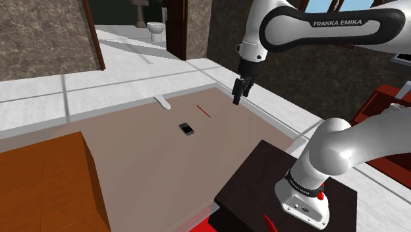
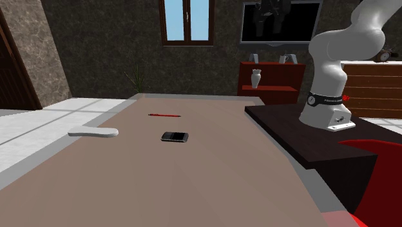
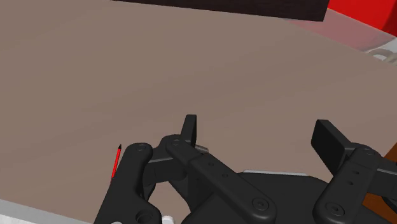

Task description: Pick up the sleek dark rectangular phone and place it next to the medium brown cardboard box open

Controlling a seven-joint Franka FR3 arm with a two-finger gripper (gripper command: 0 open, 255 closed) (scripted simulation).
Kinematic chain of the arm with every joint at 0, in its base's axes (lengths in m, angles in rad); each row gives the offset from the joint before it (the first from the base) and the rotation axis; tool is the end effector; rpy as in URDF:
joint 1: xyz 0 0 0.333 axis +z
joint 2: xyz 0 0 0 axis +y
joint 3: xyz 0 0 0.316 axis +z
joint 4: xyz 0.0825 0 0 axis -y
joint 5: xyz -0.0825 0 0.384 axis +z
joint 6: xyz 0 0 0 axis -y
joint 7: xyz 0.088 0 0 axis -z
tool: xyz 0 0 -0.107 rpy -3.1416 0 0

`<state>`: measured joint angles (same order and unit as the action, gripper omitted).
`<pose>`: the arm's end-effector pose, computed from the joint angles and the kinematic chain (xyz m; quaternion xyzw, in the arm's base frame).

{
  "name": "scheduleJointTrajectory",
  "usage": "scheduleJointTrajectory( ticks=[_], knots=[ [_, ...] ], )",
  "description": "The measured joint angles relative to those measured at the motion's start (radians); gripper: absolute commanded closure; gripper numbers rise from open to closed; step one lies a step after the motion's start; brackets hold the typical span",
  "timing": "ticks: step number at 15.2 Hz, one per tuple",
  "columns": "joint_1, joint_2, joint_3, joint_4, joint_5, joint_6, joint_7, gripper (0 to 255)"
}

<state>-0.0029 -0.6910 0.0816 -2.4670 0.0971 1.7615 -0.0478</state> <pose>0.3401 0.0389 0.5225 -0.9988 -0.0441 0.0079 0.0216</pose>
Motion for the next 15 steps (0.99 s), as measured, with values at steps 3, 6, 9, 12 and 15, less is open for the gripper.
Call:
scheduleJointTrajectory(
  ticks=[3, 6, 9, 12, 15],
  knots=[
    [-0.009, 0.099, 0.011, -0.001, -0.005, 0.103, 0.010, 0],
    [-0.019, 0.198, 0.019, 0.007, -0.012, 0.198, 0.019, 0],
    [-0.030, 0.303, 0.026, 0.023, -0.024, 0.291, 0.030, 0],
    [-0.037, 0.421, 0.036, 0.049, -0.037, 0.385, 0.051, 0],
    [-0.046, 0.541, 0.042, 0.089, -0.058, 0.468, 0.074, 0]
  ],
)
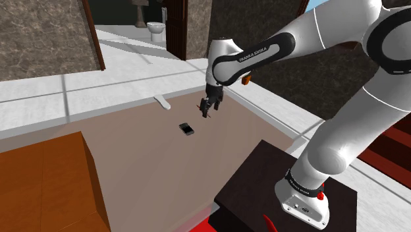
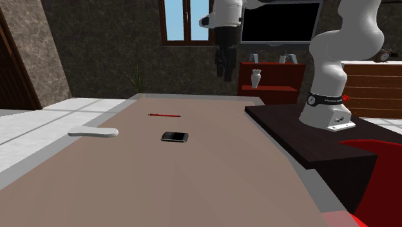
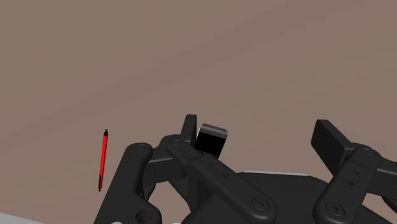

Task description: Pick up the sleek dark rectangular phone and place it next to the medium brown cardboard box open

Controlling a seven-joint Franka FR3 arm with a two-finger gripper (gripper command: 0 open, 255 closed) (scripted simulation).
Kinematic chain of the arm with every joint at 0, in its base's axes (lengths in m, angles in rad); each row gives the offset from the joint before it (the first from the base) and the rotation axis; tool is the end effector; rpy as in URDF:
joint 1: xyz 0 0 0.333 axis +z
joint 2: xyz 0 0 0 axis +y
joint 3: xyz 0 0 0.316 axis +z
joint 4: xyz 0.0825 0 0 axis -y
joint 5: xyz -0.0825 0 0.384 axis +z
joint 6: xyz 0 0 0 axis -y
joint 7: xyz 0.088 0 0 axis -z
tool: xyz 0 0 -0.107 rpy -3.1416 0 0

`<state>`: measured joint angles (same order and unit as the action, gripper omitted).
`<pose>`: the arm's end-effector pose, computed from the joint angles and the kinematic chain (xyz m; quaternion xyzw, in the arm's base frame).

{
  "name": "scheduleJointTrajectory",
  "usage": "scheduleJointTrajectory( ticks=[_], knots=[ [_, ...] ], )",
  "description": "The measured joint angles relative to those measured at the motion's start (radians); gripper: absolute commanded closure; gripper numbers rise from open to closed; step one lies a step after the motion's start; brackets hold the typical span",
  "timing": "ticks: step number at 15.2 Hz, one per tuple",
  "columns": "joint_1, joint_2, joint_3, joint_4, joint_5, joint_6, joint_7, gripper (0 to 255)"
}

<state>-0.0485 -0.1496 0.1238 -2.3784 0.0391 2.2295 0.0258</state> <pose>0.4754 0.0373 0.3807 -0.9999 -0.0121 0.0004 0.0062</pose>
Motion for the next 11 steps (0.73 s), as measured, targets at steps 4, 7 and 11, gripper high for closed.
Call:
scheduleJointTrajectory(
  ticks=[4, 7, 11],
  knots=[
    [-0.010, 0.164, -0.001, 0.083, -0.036, 0.084, 0.030, 0],
    [-0.012, 0.276, -0.008, 0.148, -0.062, 0.132, 0.050, 0],
    [-0.008, 0.421, -0.020, 0.242, -0.095, 0.185, 0.082, 0]
  ],
)
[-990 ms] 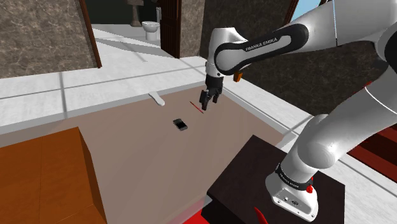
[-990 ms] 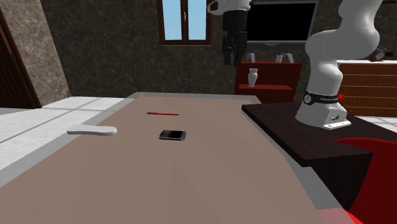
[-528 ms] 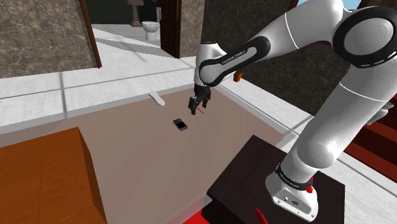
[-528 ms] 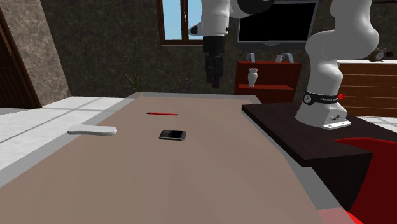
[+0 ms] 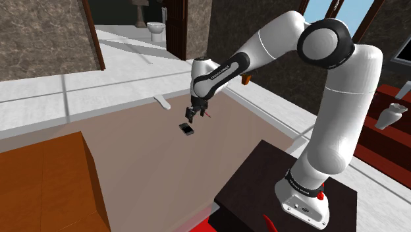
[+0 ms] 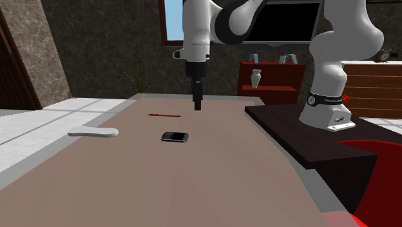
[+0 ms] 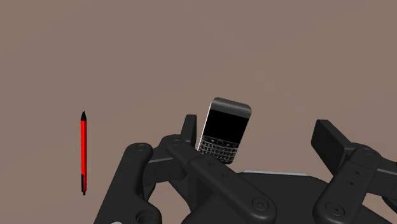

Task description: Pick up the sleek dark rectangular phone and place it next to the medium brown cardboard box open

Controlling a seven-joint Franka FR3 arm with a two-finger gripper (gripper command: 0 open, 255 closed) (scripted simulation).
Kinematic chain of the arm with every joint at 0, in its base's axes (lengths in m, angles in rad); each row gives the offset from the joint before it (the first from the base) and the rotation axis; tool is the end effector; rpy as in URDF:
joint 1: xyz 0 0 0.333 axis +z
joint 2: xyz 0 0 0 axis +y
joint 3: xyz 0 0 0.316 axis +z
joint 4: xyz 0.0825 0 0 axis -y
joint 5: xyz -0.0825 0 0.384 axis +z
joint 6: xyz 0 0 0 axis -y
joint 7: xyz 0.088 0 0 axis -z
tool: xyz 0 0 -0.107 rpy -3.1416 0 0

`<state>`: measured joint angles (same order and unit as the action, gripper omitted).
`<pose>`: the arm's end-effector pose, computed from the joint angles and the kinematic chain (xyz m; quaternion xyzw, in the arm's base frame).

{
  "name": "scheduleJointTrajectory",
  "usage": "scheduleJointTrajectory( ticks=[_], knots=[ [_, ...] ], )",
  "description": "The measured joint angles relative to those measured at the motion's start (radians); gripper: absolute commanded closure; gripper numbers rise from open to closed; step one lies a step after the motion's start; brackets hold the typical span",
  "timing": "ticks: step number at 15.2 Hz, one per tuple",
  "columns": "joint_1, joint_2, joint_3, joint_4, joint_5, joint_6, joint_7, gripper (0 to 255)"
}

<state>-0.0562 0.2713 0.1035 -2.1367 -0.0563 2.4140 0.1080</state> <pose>0.5707 0.0260 0.2797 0.9999 -0.0113 0.0043 0.0046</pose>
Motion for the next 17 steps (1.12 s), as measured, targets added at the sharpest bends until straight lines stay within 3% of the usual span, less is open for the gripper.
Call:
scheduleJointTrajectory(
  ticks=[10, 17],
  knots=[
    [0.023, 0.409, -0.046, 0.381, -0.048, 0.035, 0.047, 0],
    [0.022, 0.510, -0.055, 0.445, -0.053, 0.074, 0.047, 0]
  ],
)
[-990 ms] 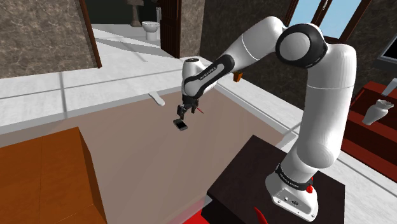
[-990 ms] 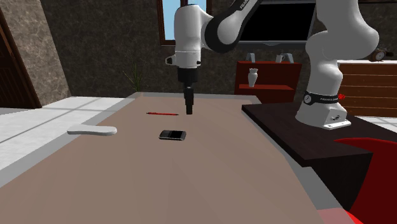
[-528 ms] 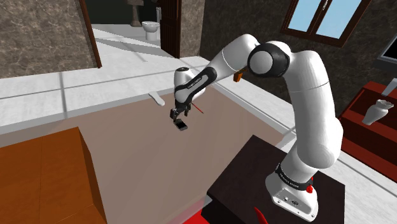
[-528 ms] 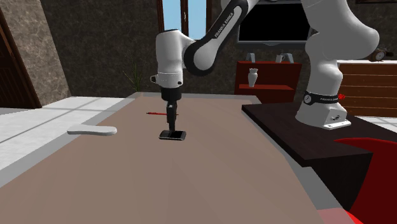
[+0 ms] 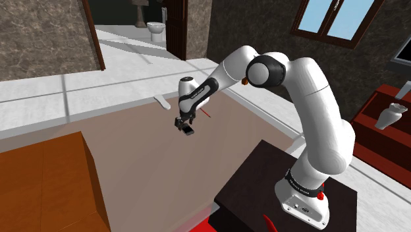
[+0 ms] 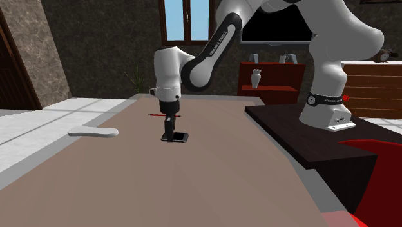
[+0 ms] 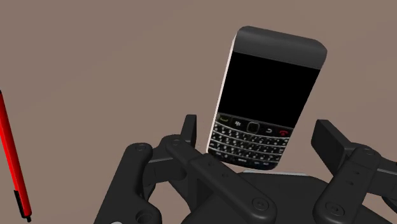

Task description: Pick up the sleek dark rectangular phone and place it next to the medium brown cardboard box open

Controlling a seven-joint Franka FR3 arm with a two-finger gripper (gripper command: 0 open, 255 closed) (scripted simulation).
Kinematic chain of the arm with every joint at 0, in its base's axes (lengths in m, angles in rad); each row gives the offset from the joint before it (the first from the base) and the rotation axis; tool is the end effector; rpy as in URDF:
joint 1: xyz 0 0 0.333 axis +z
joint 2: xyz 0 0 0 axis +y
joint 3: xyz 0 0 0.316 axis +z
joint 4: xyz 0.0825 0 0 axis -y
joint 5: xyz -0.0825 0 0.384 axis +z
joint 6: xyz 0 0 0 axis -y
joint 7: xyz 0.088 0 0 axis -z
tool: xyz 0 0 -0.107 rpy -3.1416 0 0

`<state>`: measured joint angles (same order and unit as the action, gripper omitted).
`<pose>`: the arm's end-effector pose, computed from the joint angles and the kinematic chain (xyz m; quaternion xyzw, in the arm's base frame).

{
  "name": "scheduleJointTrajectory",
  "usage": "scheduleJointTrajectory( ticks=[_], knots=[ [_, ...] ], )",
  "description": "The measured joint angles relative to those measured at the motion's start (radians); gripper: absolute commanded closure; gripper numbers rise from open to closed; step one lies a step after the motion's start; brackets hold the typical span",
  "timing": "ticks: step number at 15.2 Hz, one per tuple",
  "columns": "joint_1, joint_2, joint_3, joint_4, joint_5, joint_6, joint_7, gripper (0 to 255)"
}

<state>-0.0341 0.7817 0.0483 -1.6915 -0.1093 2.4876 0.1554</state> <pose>0.6735 0.0071 0.1437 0.9992 -0.0346 0.0095 0.0159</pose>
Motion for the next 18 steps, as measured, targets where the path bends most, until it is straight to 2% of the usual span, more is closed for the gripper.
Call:
scheduleJointTrajectory(
  ticks=[7, 8, 18],
  knots=[
    [0.000, 0.018, -0.001, 0.009, -0.001, 0.010, 0.000, 0],
    [0.000, 0.018, -0.001, 0.009, -0.001, 0.010, 0.000, 255],
    [0.000, 0.018, -0.001, 0.009, -0.001, 0.010, 0.000, 255]
  ],
)
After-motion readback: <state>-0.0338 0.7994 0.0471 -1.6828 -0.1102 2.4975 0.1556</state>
